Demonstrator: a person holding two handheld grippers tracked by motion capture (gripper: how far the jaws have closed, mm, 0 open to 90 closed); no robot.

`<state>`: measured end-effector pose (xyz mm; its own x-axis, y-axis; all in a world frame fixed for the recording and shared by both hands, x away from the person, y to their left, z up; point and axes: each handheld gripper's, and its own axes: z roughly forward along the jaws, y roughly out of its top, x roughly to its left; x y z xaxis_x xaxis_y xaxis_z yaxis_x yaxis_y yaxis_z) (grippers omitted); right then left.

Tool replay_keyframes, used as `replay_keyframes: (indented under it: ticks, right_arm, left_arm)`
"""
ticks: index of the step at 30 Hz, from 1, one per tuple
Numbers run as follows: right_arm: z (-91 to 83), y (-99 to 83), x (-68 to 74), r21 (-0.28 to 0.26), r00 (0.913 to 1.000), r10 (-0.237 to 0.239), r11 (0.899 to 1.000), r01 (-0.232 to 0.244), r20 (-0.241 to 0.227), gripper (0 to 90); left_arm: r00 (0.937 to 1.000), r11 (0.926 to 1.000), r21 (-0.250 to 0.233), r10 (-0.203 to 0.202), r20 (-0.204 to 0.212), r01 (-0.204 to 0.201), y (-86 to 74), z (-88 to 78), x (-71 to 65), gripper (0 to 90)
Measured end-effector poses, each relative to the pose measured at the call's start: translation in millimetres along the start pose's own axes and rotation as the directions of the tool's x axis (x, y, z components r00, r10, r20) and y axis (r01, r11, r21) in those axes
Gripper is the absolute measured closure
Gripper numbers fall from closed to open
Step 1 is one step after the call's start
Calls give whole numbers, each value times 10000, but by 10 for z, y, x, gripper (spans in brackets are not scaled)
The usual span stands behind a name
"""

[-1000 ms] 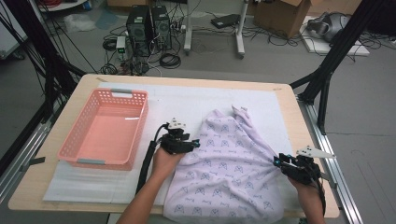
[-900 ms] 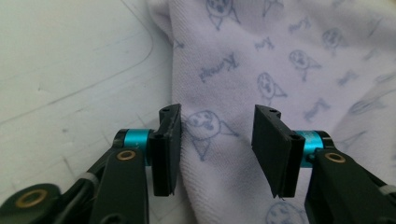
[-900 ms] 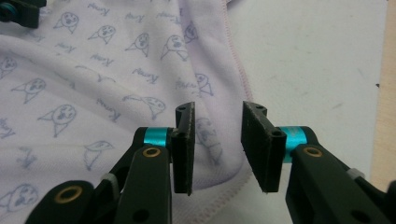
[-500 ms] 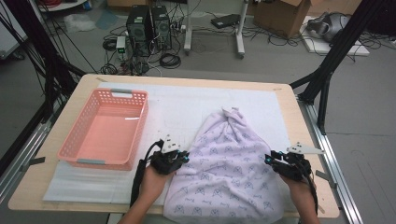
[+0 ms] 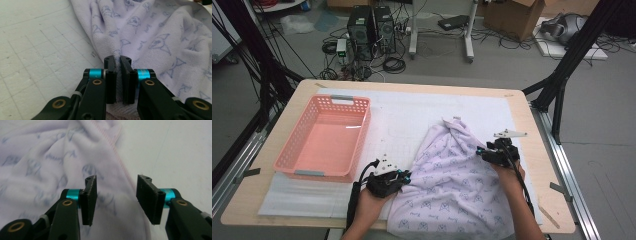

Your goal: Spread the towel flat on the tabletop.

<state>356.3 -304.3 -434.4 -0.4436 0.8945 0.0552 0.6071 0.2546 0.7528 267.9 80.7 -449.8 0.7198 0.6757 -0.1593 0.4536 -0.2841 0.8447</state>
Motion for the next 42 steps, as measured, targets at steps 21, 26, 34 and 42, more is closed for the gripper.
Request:
replay_keyframes:
  ticks: [21,26,34,42]
  right_arm:
    - [-561,-465,-305,838,9929,-120,9965,20,1187,881]
    - [-731,-655,-387,564,9889,459,9969,-544,1414,878]
    - [-898,-668,-456,86,9856,765,9969,-787,1511,758]
    - [-987,-632,-434,-891,9959,593,9946,-531,687,716]
  left_arm:
    - [9983,9996,243,-145,558,132,4,48,-62,572]
    - [9966,9981,-161,-585,580,595,75,79,7,476]
    - [9961,9943,-622,-857,225,870,409,267,223,480]
    - [9917,9911,-556,-1232,-372,1211,719,523,528,525]
